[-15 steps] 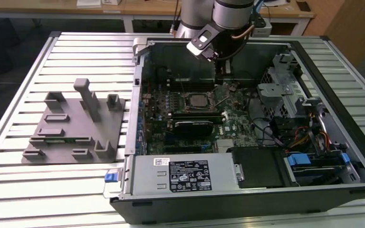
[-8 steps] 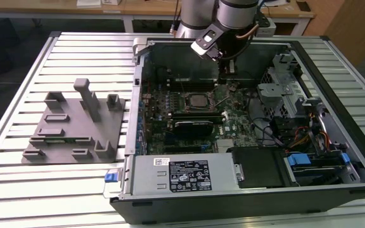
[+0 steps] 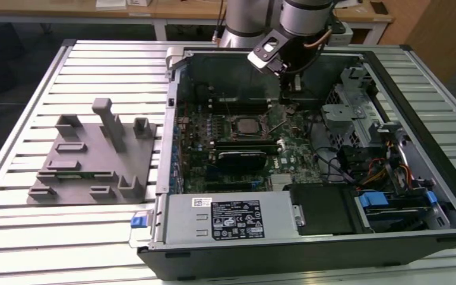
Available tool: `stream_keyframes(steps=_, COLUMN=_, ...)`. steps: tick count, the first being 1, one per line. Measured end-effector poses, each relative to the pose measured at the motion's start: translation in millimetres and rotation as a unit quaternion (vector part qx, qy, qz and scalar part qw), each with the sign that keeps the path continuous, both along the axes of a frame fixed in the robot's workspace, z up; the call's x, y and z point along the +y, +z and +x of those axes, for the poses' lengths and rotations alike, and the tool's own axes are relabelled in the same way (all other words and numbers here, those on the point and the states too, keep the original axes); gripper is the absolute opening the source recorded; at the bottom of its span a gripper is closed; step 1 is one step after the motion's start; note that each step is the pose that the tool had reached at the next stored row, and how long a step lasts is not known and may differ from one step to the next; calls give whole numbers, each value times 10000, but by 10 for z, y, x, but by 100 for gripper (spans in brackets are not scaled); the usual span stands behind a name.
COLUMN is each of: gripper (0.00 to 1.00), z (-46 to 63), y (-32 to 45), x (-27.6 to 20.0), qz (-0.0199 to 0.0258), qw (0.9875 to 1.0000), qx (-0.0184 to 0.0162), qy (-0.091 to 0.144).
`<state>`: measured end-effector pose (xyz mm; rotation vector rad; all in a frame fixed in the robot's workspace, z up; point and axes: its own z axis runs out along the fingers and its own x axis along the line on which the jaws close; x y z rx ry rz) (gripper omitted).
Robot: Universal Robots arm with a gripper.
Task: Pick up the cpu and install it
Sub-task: 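Close the cpu cover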
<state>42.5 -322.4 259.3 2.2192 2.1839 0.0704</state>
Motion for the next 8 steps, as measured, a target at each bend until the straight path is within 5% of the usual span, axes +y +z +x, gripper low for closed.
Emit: stream_keyframes(steps=8, gripper=11, z=118, y=0, x=12, qz=0, qw=10000, qx=0, qy=0)
